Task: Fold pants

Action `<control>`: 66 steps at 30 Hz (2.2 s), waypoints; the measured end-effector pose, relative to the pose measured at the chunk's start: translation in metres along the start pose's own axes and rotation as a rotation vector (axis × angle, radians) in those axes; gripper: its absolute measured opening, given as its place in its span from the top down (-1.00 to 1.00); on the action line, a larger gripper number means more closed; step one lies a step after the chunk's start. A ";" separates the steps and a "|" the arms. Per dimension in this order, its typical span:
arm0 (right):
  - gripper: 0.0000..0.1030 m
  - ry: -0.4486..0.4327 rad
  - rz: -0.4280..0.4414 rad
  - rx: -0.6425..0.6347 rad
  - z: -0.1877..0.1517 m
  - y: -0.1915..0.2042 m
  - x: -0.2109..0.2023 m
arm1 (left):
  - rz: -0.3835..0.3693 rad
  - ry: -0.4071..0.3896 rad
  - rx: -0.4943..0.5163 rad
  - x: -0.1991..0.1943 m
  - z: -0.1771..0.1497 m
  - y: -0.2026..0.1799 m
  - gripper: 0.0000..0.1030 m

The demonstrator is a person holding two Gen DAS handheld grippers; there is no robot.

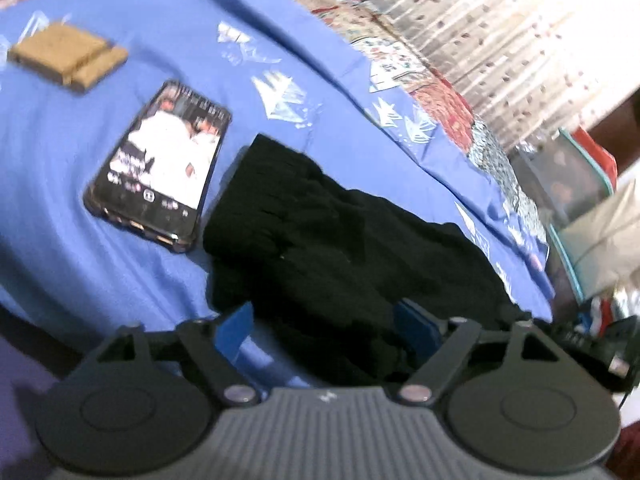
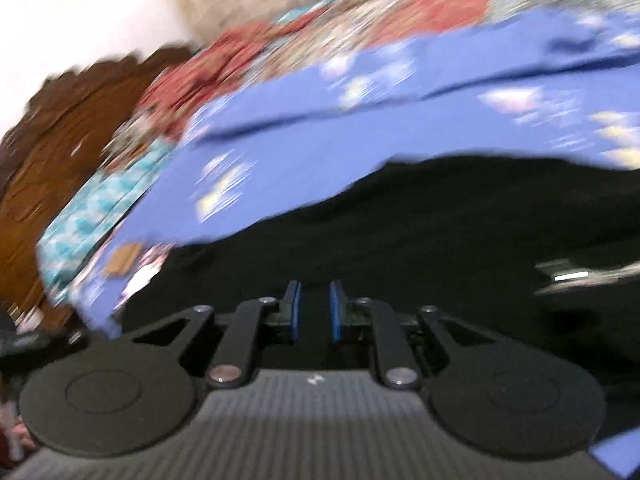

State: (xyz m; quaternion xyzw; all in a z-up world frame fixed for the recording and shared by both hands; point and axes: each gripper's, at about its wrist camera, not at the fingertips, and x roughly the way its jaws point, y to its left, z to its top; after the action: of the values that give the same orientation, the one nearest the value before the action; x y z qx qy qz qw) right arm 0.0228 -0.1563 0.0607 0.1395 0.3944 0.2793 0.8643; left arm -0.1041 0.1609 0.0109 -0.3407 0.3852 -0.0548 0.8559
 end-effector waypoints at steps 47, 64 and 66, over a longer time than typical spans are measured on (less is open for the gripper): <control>-0.39 -0.098 -0.020 0.334 -0.011 -0.076 -0.009 | -0.110 0.079 0.435 0.053 -0.028 -0.129 -0.43; 0.29 -0.081 -0.137 0.256 -0.031 -0.051 -0.042 | -0.085 0.244 0.223 0.118 -0.018 -0.102 0.38; 0.29 -0.145 -0.135 0.185 -0.026 -0.040 -0.053 | -0.105 0.232 0.205 0.113 -0.013 -0.099 0.53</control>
State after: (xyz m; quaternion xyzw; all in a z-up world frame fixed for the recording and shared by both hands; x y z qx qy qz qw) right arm -0.0101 -0.2197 0.0570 0.2114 0.3635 0.1723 0.8908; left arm -0.0172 0.0382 -0.0034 -0.2629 0.4554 -0.1774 0.8319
